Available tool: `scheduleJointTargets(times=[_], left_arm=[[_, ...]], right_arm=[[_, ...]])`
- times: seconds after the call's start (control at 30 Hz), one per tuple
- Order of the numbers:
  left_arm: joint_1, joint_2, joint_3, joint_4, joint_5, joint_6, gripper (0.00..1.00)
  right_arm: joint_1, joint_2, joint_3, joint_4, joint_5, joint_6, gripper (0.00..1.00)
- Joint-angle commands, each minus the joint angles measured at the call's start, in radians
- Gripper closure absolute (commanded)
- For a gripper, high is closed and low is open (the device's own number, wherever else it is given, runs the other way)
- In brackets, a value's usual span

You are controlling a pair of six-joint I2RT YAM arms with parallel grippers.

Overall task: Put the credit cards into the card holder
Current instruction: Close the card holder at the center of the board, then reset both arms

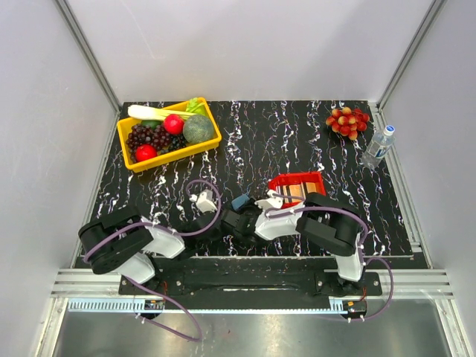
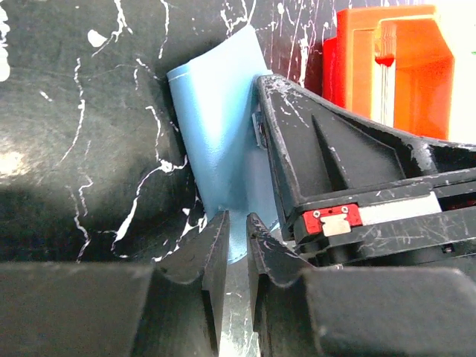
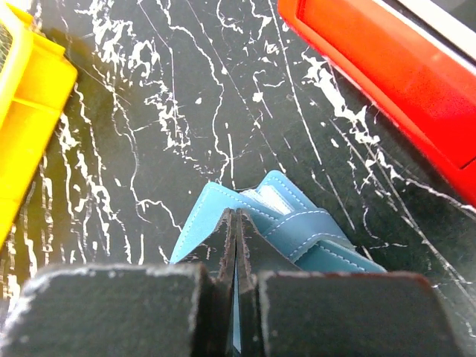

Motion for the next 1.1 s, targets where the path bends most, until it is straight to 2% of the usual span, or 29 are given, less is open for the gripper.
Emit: scheduleJointTargets(times=[0.0,0.07,0.13,0.27,0.33,0.47,0.53,0.63,0.77,0.93,1.07], left_arm=[[-0.008,-0.012,-0.065,-0.079,0.015,-0.039,0.79],[-0.006,-0.022,-0.094,-0.052,0.010,-0.046,0.79],[-0.005,-0.026,-0.108,-0.027,0.015,-0.037,0.79],[-0.005,-0.064,-0.128,0.006,0.010,0.001,0.76],[-0.003,-0.119,-0.132,-0.012,-0.005,0.024,0.71],[-0.003,-0.318,-0.050,-0.298,-0.079,0.093,0.63],[-0.003,-0.406,-0.022,-0.433,-0.125,0.113,0.54],[-0.003,-0.510,-0.008,-0.542,-0.180,0.144,0.35],[0.006,-0.520,0.039,-0.628,-0.177,0.207,0.26],[0.017,-0.339,0.127,-0.666,-0.079,0.230,0.25],[0.020,-0.207,0.165,-0.575,0.014,0.243,0.36]], right_arm=[[0.083,0.276,-0.179,-0.066,-0.735,0.113,1.00],[0.083,0.250,-0.277,0.064,-0.745,0.150,1.00],[0.083,0.187,-0.296,0.120,-0.692,0.095,1.00],[0.083,-0.030,-0.227,-0.039,-0.480,-0.072,1.00],[0.083,-0.144,-0.206,-0.051,-0.408,-0.176,0.92],[0.074,-0.345,-0.169,-0.065,-0.307,-0.392,0.80],[0.054,-0.425,-0.158,-0.082,-0.279,-0.455,0.62],[-0.011,-0.508,-0.169,-0.087,-0.312,-0.532,0.55],[-0.090,-0.561,-0.216,-0.085,-0.398,-0.577,0.53],[-0.138,-0.559,-0.278,-0.059,-0.574,-0.624,0.55],[-0.144,-0.506,-0.301,-0.025,-0.694,-0.657,0.59]])
